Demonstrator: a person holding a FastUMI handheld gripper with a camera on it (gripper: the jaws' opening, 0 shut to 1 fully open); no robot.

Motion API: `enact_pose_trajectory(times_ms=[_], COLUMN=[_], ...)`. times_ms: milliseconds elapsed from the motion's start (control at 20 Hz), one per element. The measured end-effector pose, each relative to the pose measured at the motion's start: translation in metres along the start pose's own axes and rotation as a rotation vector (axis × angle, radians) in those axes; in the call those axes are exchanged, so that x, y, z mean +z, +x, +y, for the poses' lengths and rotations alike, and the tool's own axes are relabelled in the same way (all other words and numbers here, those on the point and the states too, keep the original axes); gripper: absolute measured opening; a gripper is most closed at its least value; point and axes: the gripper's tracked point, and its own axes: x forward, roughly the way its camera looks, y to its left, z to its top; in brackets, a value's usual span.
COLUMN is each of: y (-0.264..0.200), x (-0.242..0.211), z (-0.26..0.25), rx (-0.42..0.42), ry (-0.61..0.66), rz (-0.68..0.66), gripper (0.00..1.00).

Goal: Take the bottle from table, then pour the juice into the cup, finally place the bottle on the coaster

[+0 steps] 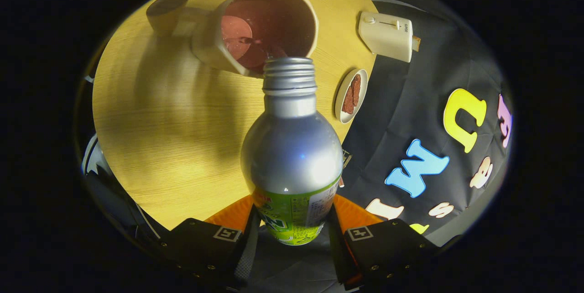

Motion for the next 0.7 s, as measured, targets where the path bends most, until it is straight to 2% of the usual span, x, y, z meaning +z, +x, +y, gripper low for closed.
enact_pose_trajectory(times_ms=[700], y=[-0.006], x=[0.002], z=[-0.022], rx=[-0.035], ry=[-0.111], rz=[-0.004], gripper=[0.69])
